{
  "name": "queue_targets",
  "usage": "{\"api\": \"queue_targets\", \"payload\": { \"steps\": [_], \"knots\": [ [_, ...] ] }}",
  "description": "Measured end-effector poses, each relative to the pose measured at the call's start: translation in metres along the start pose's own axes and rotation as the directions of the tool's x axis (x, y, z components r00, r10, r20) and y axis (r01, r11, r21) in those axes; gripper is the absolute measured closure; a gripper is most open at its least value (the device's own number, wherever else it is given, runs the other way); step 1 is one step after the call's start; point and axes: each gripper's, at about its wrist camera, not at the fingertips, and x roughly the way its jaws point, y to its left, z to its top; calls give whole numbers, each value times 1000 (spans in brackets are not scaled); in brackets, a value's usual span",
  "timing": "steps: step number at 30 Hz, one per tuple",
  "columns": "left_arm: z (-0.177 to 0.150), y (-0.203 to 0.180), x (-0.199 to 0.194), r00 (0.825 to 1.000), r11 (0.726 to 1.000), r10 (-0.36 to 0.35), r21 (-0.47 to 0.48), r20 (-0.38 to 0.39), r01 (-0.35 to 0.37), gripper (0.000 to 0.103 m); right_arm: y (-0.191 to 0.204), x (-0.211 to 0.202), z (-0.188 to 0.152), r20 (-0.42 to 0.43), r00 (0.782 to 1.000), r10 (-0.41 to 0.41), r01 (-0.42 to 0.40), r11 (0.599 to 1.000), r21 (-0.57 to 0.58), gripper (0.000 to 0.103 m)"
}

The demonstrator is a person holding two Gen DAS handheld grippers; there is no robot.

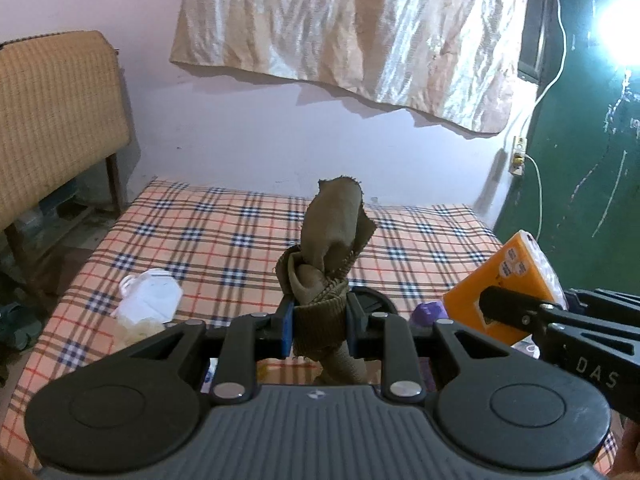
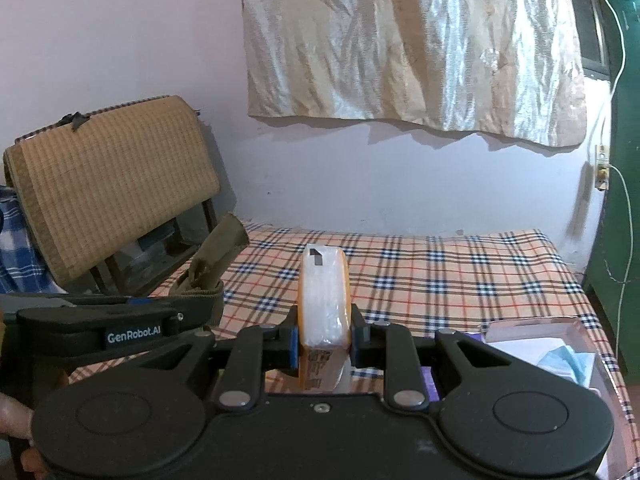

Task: Organize soft objects
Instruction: 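Carry the olive-green cloth and the orange pack toward the tray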

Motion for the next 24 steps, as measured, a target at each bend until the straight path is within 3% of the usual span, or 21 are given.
{"api": "queue_targets", "payload": {
  "steps": [24],
  "knots": [
    [-6,-56,26,994,992,-99,72,-44,102,77,-65,-19,-8,3,993,-116,116,991,72,76]
  ]
}}
